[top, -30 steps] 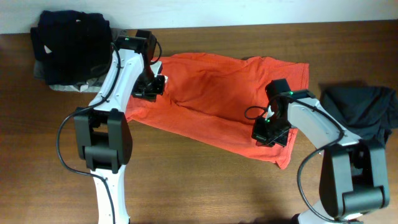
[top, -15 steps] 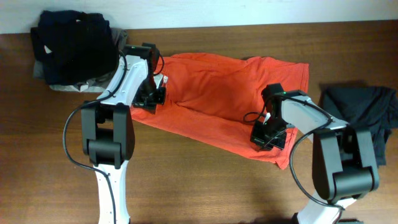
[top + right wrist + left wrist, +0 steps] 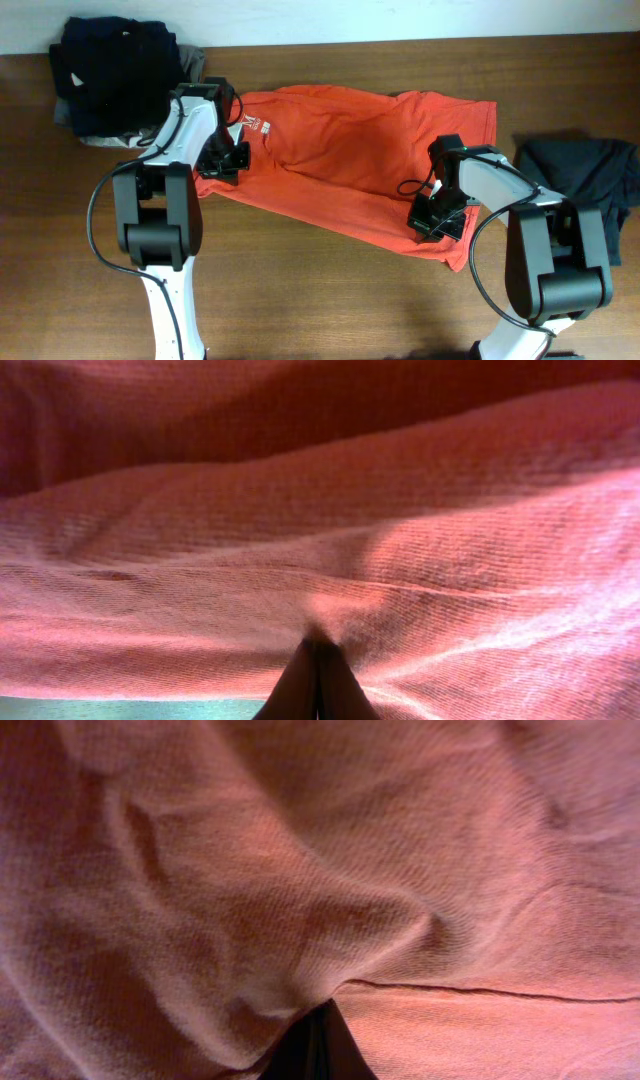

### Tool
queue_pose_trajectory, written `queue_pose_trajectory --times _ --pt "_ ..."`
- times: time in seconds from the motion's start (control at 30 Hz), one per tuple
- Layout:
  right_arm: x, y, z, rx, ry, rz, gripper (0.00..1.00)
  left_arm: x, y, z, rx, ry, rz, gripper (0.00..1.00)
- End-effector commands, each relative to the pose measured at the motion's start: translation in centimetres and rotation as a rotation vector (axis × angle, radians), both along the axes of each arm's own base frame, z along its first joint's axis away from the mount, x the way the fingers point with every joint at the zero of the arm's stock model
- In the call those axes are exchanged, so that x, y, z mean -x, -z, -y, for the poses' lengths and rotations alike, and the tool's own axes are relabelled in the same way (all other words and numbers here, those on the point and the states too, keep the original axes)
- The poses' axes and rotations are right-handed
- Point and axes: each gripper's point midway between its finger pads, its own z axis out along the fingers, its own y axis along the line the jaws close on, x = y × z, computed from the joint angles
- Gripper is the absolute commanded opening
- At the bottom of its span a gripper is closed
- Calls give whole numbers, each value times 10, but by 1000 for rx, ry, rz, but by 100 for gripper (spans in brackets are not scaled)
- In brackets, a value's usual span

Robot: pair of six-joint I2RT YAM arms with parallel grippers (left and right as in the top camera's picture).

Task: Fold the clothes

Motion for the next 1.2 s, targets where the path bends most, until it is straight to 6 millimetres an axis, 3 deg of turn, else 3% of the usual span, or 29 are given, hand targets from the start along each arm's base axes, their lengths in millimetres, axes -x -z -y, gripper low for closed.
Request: queue_pose_trajectory --times 0.0,0.27,0.4,0.63,0.83,1.17 --pt "10 12 10 47 32 -42 4 16 21 -23 -56 -66 -70 1" --pt "23 25 11 55 53 -58 4 31 29 -36 -74 -181 -121 1" --pt "21 27 20 77 74 -49 4 38 27 -44 -91 -266 -157 1" --pt "15 29 65 115 203 -43 4 54 21 -52 -106 -321 -230 1" --pt "10 31 101 144 291 -12 4 71 26 -35 -29 -362 -302 1" --pt "-17 28 111 150 314 80 6 120 40 -21 -57 -377 -456 1"
